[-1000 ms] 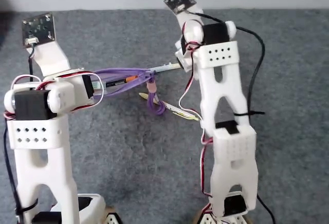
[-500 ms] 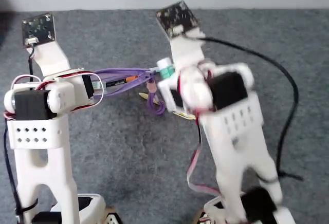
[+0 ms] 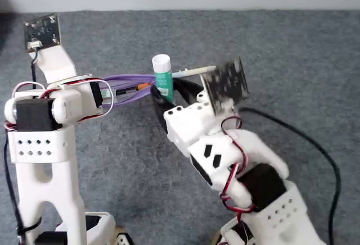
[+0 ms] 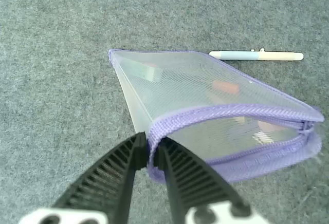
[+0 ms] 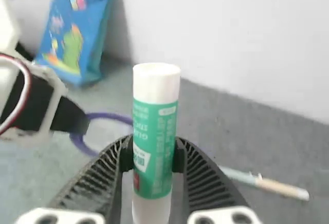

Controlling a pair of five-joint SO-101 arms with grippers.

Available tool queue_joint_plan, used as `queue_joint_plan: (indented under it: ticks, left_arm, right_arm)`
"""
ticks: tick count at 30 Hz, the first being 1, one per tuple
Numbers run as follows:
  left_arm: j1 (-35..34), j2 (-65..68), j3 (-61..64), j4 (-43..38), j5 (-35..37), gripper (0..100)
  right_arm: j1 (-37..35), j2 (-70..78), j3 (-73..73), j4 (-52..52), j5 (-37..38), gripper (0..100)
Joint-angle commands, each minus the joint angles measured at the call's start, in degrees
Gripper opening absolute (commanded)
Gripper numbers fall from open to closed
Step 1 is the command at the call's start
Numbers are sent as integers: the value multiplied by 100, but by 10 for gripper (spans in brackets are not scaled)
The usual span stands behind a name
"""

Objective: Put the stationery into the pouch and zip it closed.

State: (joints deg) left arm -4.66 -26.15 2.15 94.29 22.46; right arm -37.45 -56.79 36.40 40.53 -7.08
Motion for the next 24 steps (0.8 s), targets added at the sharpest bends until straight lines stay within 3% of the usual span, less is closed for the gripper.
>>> queue_joint_plan:
  ticks: [1,16,24]
  left_arm:
    - [44,-18,4,-79,-53,10]
    - [44,316,-31,-105,-53,10]
    - [44,352,-31,-114,-53,10]
  right_arm:
    - [-31,-242,642,-1481,-62,7]
    - [-593,2097,1002,-4963,-62,8]
    - [-602,3108,1002,-5270,-18,22]
